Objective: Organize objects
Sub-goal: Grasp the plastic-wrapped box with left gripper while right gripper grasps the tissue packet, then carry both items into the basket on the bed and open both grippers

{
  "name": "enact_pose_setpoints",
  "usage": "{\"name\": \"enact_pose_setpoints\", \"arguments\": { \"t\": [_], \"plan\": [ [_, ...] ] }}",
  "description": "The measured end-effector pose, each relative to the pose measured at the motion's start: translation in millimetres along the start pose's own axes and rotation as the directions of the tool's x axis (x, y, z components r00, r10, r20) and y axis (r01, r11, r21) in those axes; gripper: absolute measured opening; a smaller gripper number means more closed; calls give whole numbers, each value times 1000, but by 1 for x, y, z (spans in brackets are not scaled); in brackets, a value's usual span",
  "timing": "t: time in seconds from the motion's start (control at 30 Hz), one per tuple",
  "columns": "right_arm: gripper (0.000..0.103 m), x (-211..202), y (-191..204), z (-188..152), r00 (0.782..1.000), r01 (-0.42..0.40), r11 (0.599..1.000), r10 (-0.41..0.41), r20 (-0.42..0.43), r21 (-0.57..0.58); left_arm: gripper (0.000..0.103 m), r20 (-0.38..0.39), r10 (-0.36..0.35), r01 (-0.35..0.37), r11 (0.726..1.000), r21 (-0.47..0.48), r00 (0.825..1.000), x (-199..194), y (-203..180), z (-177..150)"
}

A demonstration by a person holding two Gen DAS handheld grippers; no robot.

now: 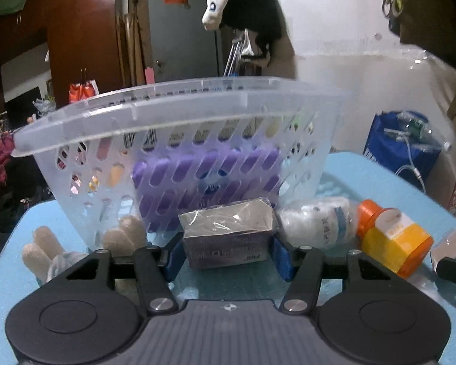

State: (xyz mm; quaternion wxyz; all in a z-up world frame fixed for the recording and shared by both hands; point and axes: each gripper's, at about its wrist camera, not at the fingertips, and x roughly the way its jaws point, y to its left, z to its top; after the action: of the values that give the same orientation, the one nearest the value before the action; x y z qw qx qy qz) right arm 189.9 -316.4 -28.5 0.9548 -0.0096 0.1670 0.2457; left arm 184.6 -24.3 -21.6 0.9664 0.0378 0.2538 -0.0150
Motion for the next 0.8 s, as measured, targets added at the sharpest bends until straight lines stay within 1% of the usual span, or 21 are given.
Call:
{"name": "enact_pose_setpoints", "arguments": {
  "t": [0.13, 0.27, 0.37, 0.4, 0.47, 0.53, 0.6, 0.67, 0.73, 0.8],
  "plan": [
    [75, -13, -4, 4, 999, -5, 1000, 5, 53, -4, 62, 68, -29, 30, 1000, -9, 997, -23, 0, -2],
    [75, -20, -3, 8, 996, -17, 999, 19, 93, -28, 62, 155, -56, 56, 998, 2, 986, -48, -1, -4],
    [75, -24, -2, 11, 991, -57, 998, 61, 120, -36, 62, 187, -68, 72, 997, -10, 980, -62, 5, -11],
    [75, -26, -1, 12, 987, -70, 996, 76, 141, -50, 62, 192, -75, 79, 997, -16, 979, -67, 7, -13],
    [74, -32, 4, 16, 981, -73, 995, 84, 175, -73, 62, 215, -73, 76, 997, -6, 974, -79, 11, -17],
    [74, -36, 9, 24, 975, -84, 993, 99, 199, -81, 62, 231, -74, 79, 997, -15, 970, -88, 17, -14],
    [74, -38, 13, 38, 969, -113, 990, 129, 213, -87, 62, 246, -94, 104, 994, -29, 965, -99, 26, -6],
    [74, -37, 18, 57, 959, -151, 985, 167, 230, -89, 62, 270, -92, 100, 995, -13, 958, -111, 33, 9],
    [74, -30, 26, 82, 951, -179, 978, 199, 238, -104, 62, 291, -82, 87, 996, -3, 953, -119, 40, 32],
    [74, -15, 37, 109, 946, -204, 969, 232, 226, -140, 62, 291, -79, 81, 997, 6, 953, -120, 44, 55]
  ]
}}
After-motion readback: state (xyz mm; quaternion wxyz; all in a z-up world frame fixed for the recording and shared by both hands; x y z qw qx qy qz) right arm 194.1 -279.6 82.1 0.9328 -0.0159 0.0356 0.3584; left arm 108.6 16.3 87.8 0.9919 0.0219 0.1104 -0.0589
